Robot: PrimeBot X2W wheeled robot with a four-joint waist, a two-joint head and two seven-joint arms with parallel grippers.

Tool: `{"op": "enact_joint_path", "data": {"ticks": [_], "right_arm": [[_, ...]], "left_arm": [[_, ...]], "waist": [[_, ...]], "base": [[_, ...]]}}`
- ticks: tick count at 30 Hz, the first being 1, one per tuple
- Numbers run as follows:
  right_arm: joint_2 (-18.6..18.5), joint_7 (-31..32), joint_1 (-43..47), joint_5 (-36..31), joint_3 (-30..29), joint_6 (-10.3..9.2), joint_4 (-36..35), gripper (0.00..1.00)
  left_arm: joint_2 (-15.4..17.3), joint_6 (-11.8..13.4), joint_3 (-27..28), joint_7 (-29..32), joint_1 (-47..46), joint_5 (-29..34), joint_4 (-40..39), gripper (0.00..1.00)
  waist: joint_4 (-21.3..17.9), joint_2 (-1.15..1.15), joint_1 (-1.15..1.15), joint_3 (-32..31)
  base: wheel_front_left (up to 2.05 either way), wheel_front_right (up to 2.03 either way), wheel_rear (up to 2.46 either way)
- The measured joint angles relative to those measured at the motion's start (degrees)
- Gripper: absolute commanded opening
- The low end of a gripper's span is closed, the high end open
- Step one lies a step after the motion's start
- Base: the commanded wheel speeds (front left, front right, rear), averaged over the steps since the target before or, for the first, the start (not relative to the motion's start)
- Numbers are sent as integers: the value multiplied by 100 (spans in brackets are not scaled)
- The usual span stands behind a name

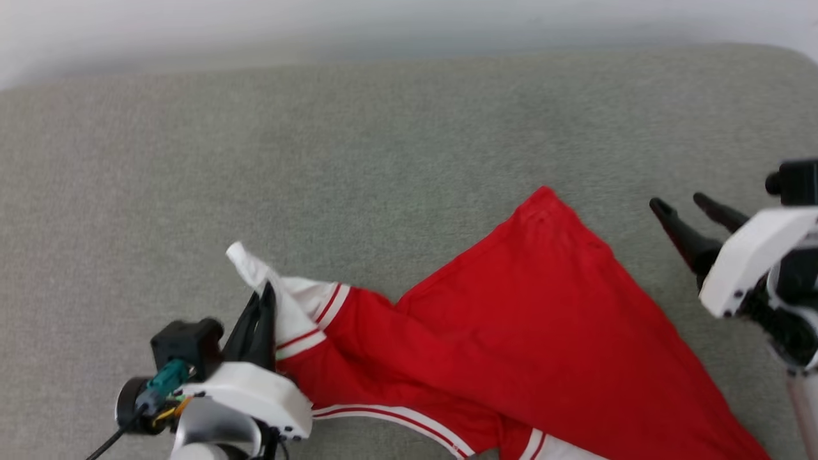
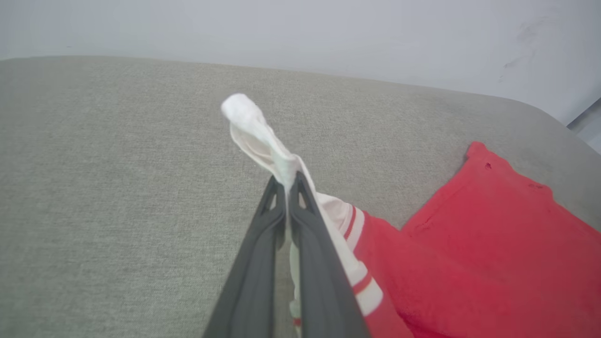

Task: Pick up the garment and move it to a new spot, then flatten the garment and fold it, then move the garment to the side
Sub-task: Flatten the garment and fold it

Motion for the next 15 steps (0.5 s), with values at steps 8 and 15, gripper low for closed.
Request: {"op": "enact_joint_path", "data": {"ticks": [8,15], "right_arm": [[-285,1605,-1148,223,432,0,620,100],[-292,2250,-1570,221,994,0,1201,100]], "left_arm": [[-277,-214,-358,-203,-673,212,11,0],[-466,-313,-493,-445,-953,268,102,0]], "waist": [[457,0,1,689],[879,0,1,1104]], "base": [[0,0,0],[0,0,0]]}}
